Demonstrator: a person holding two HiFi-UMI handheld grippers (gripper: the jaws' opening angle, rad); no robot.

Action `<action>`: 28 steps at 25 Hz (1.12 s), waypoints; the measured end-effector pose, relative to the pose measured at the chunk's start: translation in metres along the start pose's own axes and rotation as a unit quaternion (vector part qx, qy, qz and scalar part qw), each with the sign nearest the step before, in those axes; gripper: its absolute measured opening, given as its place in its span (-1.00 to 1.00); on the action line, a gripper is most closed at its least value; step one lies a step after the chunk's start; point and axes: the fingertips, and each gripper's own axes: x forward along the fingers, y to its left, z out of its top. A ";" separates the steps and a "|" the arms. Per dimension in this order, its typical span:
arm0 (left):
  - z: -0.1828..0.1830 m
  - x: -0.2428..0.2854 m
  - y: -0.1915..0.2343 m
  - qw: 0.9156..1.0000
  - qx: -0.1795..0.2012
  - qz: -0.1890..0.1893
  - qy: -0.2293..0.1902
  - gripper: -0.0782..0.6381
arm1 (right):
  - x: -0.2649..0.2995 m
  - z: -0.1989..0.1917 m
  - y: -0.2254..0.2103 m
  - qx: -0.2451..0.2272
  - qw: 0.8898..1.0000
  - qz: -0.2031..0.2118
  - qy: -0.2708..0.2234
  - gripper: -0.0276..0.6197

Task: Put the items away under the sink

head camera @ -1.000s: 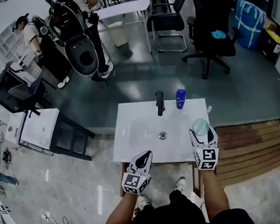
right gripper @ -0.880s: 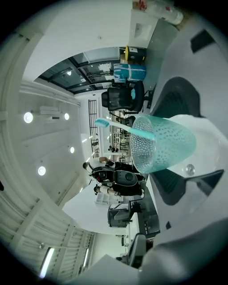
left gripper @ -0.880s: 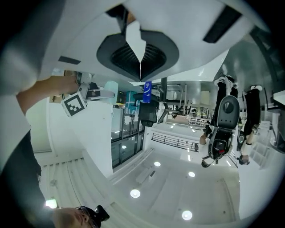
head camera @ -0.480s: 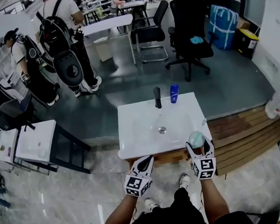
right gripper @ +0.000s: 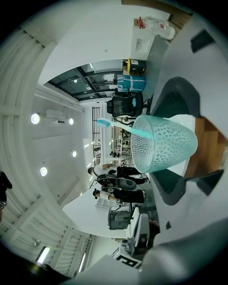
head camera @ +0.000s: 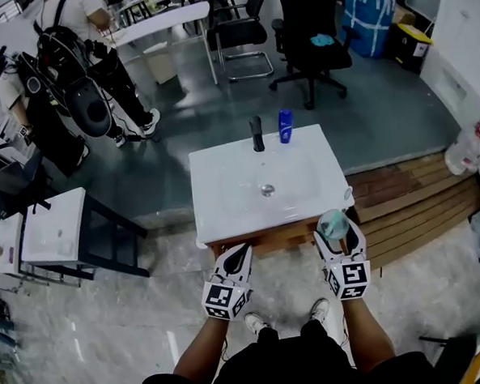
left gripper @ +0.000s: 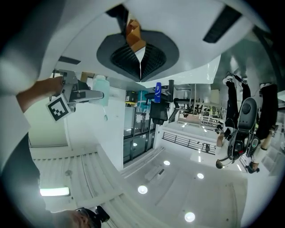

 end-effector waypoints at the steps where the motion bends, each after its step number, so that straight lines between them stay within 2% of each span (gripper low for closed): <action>1: -0.001 0.002 -0.003 1.000 -0.003 0.005 0.000 -0.72 | -0.002 -0.001 0.000 -0.004 1.000 0.006 -0.002 0.22; 7: -0.016 0.019 -0.017 1.000 -0.001 0.030 -0.002 -0.72 | -0.004 -0.024 0.000 0.002 0.999 0.033 -0.012 0.22; 11: -0.042 0.030 -0.022 0.998 -0.016 0.060 -0.007 -0.72 | 0.001 -0.056 -0.004 0.009 0.998 0.055 -0.009 0.22; 17: -0.103 0.051 -0.015 0.995 0.006 0.095 0.008 -0.72 | 0.018 -0.112 -0.001 0.001 0.997 0.076 -0.003 0.22; 20: -0.136 0.061 0.000 0.994 0.001 0.109 0.007 -0.72 | 0.032 -0.148 0.007 0.007 0.997 0.081 -0.006 0.22; 24: -0.189 0.074 0.013 0.993 -0.004 0.115 0.002 -0.72 | 0.050 -0.195 0.016 0.007 0.996 0.084 -0.017 0.22; 28: -0.244 0.098 0.022 0.993 0.015 0.120 -0.005 -0.72 | 0.071 -0.245 0.019 0.001 0.996 0.083 -0.037 0.22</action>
